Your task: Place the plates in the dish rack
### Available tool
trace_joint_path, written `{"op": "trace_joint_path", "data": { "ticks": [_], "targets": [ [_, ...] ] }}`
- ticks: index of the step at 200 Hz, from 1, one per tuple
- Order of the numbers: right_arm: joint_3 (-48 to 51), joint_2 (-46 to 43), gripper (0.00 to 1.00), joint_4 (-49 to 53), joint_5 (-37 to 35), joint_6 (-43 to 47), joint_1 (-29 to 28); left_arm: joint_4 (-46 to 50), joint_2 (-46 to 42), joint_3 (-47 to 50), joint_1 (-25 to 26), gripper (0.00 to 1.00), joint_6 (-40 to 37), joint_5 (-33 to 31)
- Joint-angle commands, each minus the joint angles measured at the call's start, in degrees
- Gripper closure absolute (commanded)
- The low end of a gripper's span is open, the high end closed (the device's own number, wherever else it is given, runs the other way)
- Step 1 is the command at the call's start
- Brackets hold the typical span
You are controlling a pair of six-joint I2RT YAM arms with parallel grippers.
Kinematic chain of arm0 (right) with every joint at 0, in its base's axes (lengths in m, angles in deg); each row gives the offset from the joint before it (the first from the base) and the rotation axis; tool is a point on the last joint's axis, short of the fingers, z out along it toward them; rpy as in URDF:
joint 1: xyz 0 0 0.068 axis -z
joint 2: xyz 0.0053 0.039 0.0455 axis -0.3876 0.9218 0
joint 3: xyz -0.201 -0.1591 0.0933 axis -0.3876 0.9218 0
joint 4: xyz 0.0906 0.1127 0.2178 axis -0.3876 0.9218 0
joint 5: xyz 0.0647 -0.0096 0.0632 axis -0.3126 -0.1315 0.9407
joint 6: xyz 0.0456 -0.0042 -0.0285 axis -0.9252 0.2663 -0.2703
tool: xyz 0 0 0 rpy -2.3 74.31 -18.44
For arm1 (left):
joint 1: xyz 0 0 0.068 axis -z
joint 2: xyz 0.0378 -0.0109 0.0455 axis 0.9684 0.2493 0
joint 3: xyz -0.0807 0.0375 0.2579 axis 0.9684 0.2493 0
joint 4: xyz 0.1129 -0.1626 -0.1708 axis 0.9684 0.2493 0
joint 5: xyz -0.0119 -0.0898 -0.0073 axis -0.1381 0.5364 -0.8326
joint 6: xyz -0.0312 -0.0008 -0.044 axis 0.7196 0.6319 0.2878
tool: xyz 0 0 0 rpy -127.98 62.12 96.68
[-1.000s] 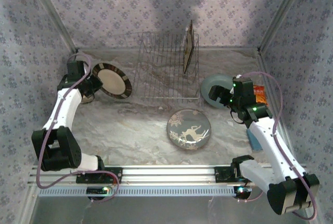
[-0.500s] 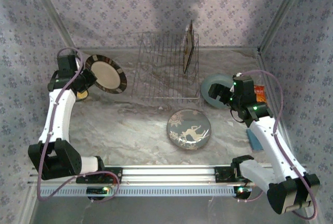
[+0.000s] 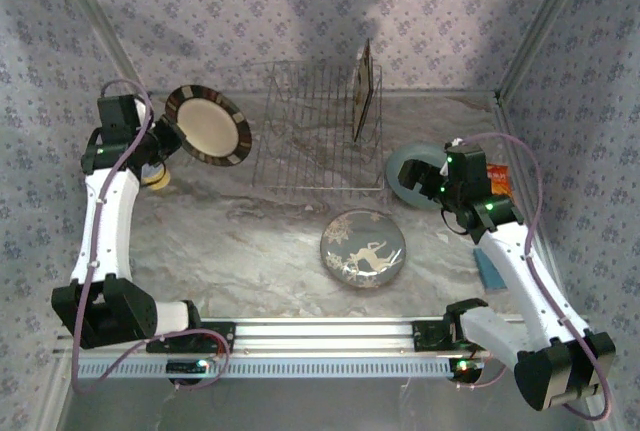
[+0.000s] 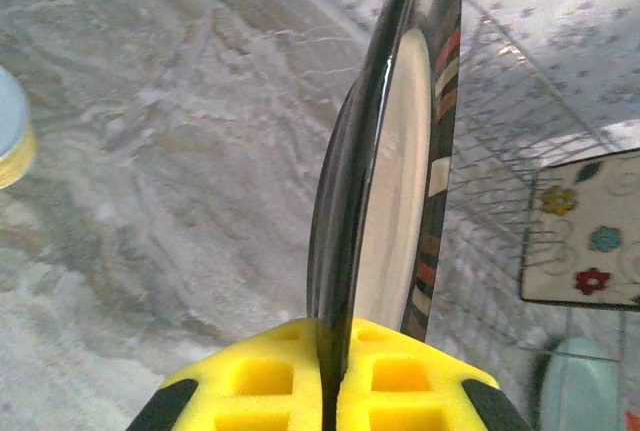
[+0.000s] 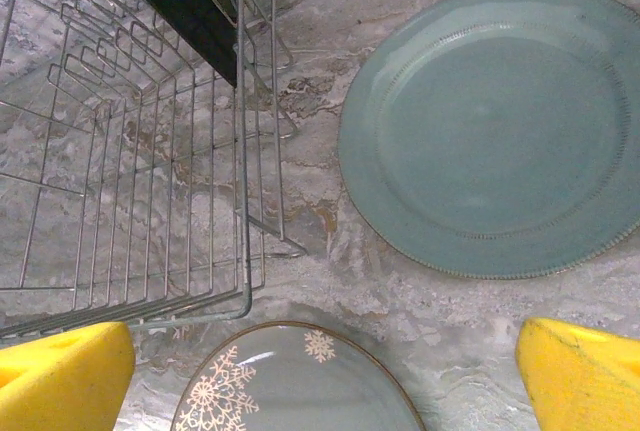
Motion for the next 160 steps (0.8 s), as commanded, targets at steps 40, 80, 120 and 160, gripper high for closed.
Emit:
{"op": "trace_joint_path", "data": {
  "ticks": [40,80,120,160],
  "targets": [
    [-1.5,1.3,0.0,-4.5,8.0,2.8,0.5,-16.0,1.0,-4.2,0.4,1.0,4.3,18.9],
    [-3.0,4.3,0.0,-8.3,20.1,4.4,2.0,-19.0,4.3,-4.3,4.7,1.0,2.3,23.7],
    [-5.9,7.8,0.01,-10.5,31.0,6.1,4.4,-22.4,7.2,-4.4,9.5,1.0,0.1,27.2],
    [-6.3,12.2,0.0,-14.3,41.0,5.3,7.1,-24.9,9.9,-4.4,13.2,1.0,-1.1,30.7]
  ]
}}
